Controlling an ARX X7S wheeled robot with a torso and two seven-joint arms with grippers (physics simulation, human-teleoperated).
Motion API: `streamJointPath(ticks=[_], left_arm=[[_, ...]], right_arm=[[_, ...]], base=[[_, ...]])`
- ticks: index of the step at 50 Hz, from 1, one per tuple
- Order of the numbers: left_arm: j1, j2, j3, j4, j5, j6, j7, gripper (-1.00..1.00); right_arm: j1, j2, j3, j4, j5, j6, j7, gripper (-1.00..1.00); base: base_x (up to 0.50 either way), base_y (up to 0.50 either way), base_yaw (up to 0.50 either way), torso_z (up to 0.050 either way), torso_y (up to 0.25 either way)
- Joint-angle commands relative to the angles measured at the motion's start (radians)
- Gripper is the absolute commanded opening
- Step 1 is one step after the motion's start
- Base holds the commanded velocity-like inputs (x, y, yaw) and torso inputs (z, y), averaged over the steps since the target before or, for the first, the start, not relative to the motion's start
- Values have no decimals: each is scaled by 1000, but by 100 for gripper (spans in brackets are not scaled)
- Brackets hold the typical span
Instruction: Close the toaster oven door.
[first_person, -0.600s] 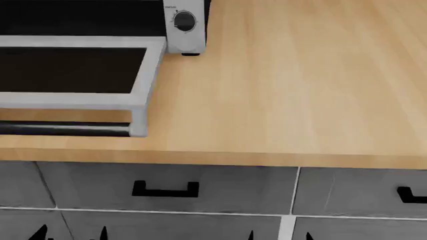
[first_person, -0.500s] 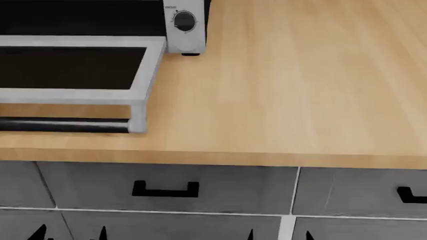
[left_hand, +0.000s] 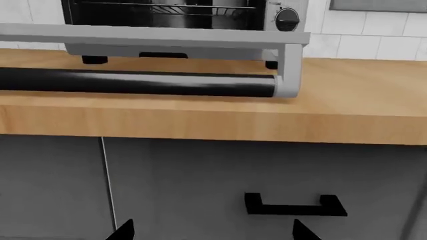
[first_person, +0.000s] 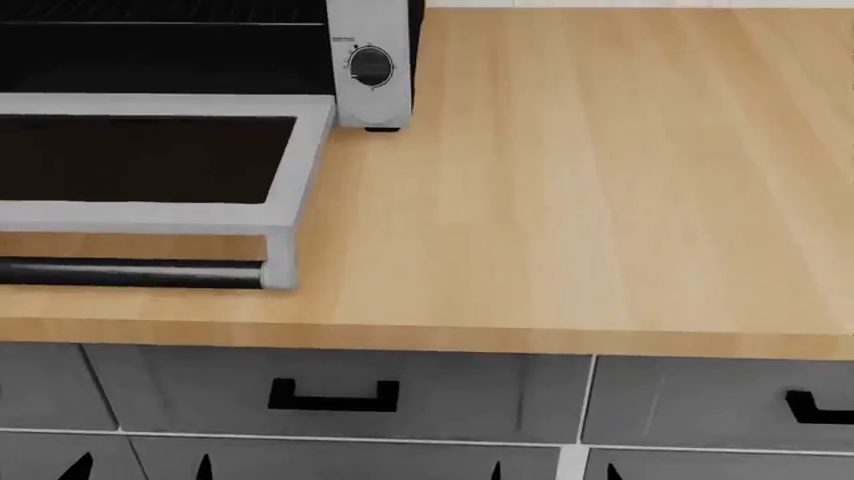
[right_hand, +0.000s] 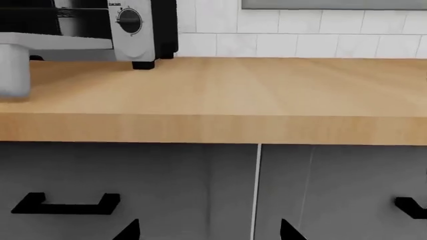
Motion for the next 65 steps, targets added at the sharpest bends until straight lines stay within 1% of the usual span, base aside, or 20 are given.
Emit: streamJointPath(ticks=[1,14,25,32,36,40,44,50,56,58,65], left_arm=[[8,-17,13,21,-30,-4,-17,100],[12,-37,29,60,-43,-22,-37,100],[12,-52,40,57,-58,-6,-42,100],[-2,-75,32,162,-79,-126,-72,100],[-26,-111,39,281,-75,-242,-83,100],[-69,-147,20,389,-107,-367,-85,100],[-97,-179,18,443,-132,-438,-67,100],[-167,-225,1,513,-187,-551,-36,100],[-210,-249,-15,531,-230,-621,-18,100],[-230,-276,-5,537,-260,-658,21,100],[-291,-294,-11,496,-268,-652,47,100]], right_arm=[[-8,18,-24,-35,15,18,21,100],[-5,32,-43,-37,31,13,33,100],[-2,44,-59,-44,43,19,48,100],[9,72,-50,-146,47,76,66,100],[25,88,-47,-219,47,136,76,100],[55,105,-39,-309,51,203,84,100],[92,128,-25,-405,57,279,91,100],[195,164,-8,-561,63,415,96,100],[299,193,8,-656,69,527,98,100],[361,211,18,-697,75,586,94,100],[539,246,48,-802,105,755,84,100]], base=[[0,0,0,50,0],[0,0,0,50,0],[0,0,0,50,0],[0,0,0,7,0],[0,0,0,0,0],[0,0,0,0,0],[0,0,0,0,0],[0,0,0,0,0],[0,0,0,0,0],[0,0,0,0,0],[0,0,0,0,0]])
